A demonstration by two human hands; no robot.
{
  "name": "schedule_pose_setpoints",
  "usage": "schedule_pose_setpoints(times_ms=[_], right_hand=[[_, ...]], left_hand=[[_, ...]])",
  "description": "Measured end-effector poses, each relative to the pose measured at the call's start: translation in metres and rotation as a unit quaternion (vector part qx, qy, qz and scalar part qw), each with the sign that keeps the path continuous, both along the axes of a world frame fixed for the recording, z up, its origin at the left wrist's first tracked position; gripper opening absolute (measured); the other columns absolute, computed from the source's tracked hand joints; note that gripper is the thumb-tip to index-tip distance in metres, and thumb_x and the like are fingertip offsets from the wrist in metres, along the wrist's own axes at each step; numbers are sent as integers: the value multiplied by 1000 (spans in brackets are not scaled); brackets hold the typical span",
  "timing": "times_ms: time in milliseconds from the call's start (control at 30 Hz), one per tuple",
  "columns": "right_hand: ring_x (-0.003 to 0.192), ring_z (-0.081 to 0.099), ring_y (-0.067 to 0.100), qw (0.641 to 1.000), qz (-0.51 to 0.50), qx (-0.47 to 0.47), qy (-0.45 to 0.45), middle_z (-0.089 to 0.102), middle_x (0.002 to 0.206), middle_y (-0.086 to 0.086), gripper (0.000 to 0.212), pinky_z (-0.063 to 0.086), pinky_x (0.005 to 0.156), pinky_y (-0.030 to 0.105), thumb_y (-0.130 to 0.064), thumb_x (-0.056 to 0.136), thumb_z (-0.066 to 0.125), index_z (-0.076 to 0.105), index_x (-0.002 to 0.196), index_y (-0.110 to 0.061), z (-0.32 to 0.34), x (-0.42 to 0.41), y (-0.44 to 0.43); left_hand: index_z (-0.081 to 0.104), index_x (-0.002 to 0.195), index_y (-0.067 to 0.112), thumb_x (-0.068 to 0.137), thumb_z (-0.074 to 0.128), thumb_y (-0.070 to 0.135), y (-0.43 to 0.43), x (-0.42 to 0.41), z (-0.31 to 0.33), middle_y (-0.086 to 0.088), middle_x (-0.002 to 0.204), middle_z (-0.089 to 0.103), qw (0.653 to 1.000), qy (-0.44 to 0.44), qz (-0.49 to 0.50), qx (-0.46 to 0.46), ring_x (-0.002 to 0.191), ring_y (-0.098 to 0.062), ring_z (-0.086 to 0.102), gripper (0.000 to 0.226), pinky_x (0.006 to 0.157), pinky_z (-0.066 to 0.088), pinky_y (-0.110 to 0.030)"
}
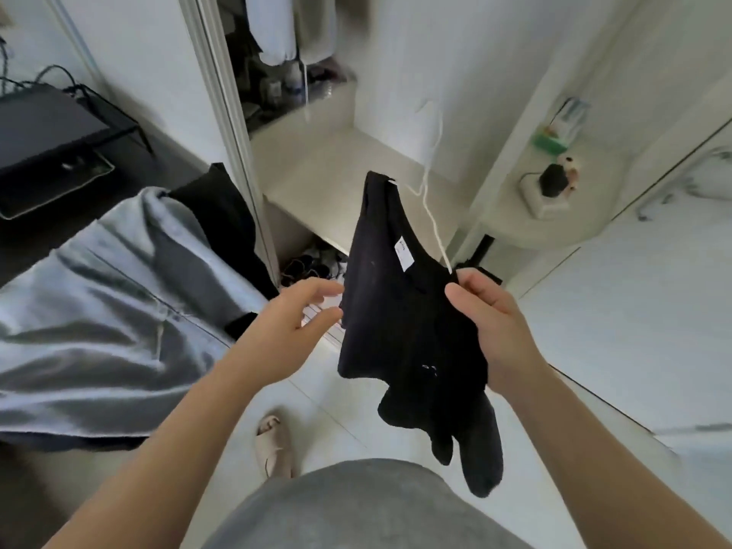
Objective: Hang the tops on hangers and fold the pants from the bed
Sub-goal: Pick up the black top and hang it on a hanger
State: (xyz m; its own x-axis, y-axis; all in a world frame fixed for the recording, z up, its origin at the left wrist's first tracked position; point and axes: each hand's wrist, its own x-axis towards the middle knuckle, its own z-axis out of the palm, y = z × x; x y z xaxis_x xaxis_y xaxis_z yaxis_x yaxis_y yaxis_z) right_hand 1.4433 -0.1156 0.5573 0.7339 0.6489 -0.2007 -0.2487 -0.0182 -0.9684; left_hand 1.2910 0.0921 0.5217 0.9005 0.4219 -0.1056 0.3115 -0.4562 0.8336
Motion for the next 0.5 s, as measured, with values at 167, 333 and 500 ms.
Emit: schedule_pose_setpoints(times_ms=[167, 333, 500], right_hand=[[87, 71, 23, 990, -41, 91, 100, 72, 96, 6, 5, 59, 71, 35, -19, 87, 66, 70, 90, -20, 15, 13, 92], [75, 61, 22, 991, -71, 114, 19, 60, 86, 9, 11, 54, 62, 32, -18, 81, 73, 64, 86, -17, 46, 36, 182], [65, 54, 14, 976, -111, 175, -72, 54, 75, 1, 12, 49, 59, 28, -16, 87, 68, 60, 79, -20, 88, 65, 250]], left_hand=[[59, 118, 45, 96, 54, 43, 55, 21, 22, 33, 115, 60, 996, 0, -82, -36, 110, 8, 57, 22, 90, 52, -27], [49, 127, 51, 77, 54, 73, 112, 37, 45, 33, 121, 57, 990, -13, -138, -3, 117, 12, 51, 55, 96, 44, -15], [44, 121, 51, 77, 60, 68, 160, 71, 79, 30, 113, 61, 988, -51, -135, 53, 105, 10, 58, 50, 91, 53, -24]])
